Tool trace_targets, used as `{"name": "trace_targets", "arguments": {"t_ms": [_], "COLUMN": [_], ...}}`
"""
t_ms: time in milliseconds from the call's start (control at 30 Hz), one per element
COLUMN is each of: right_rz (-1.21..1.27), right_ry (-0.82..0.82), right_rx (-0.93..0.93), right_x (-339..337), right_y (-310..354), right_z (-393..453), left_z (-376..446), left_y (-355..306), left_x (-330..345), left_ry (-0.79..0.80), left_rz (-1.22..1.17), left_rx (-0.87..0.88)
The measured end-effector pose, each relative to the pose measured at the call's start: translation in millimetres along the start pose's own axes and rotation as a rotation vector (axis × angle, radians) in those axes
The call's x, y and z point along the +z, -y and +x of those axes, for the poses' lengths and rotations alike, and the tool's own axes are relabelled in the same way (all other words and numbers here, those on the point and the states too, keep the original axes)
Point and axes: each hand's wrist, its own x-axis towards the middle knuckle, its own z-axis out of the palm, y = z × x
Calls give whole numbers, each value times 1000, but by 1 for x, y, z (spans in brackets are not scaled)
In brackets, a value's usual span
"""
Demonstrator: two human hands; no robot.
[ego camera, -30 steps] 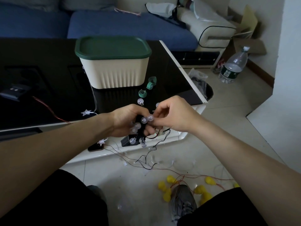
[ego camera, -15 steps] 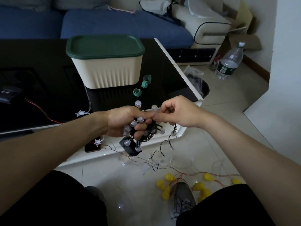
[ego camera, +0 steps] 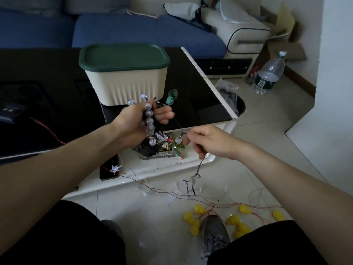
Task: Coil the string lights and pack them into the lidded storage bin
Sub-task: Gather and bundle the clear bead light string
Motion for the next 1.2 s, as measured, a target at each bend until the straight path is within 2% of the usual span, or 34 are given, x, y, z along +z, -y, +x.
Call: {"name": "trace_targets", "arguments": {"t_ms": [133,267,367,467,700,767,900,1200], "right_rz": [-465,-619,-591,-570,-400,-272,-12,7], "right_ry": [23,19,-22,-137,-372,-331,-56,-152], "right_rx": [-143,-240,-277,-325,-266,-208,-183,-225], "right_x": [10,18,18,15,11,9,-4,-2], "right_y": [18,30,36,39,38,33,14,10], "right_z": [2,1,1,-1,6,9,7,6], "left_z": [-2,-8,-10,-12,-16,-16,-19,-21], "left_y": [5,13,19,25,17,15,14,18], "left_x": [4,9,12,14,11,9,4,8], "left_ry": [72,185,211,284,351,383,430,411], "left_rz": [98,272,389,476,600,610,668,667], "left_rx": [-26,-112,-130,-167,-298,-333,-342,-340]}}
